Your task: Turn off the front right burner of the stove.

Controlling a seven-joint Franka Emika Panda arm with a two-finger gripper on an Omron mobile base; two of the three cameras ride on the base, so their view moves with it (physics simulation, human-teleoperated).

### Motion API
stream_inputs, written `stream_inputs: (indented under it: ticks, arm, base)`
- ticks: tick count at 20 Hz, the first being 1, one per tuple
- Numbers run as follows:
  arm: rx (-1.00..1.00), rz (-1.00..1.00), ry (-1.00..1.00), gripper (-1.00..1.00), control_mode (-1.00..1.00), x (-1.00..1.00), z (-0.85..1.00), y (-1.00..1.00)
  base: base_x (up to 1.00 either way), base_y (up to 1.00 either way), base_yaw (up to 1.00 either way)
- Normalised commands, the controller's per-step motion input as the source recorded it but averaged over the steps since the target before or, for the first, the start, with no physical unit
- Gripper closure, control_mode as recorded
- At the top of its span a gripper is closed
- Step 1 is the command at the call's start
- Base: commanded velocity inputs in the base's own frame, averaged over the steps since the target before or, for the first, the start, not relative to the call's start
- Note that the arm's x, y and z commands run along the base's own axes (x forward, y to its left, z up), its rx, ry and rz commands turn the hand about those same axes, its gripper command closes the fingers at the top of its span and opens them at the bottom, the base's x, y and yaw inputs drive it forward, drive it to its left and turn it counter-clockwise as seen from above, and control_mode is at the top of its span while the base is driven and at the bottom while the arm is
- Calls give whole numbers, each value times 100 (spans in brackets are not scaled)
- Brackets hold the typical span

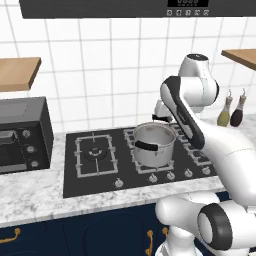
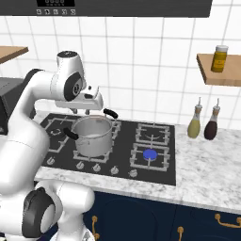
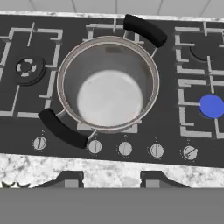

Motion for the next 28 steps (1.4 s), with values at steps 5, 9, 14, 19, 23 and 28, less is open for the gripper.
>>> stream_inputs:
  ticks: [5,9,14,19,23,28]
  arm:
    - [11,-22,-3,-100,-100,-62,-39,-66]
    - [23,-47,7,-100,-100,-49,-76,-100]
    - [20,-59,20,-100,-100,1,-77,-100]
    - [18,-59,26,-100,-100,21,-66,-100]
    - [20,-52,29,-100,-100,24,-61,-94]
    - [6,-7,13,-100,-100,34,-28,-25]
  base:
    - [0,0,0]
    - [0,0,0]
    - [0,0,0]
    - [0,0,0]
    - [0,0,0]
    - [0,0,0]
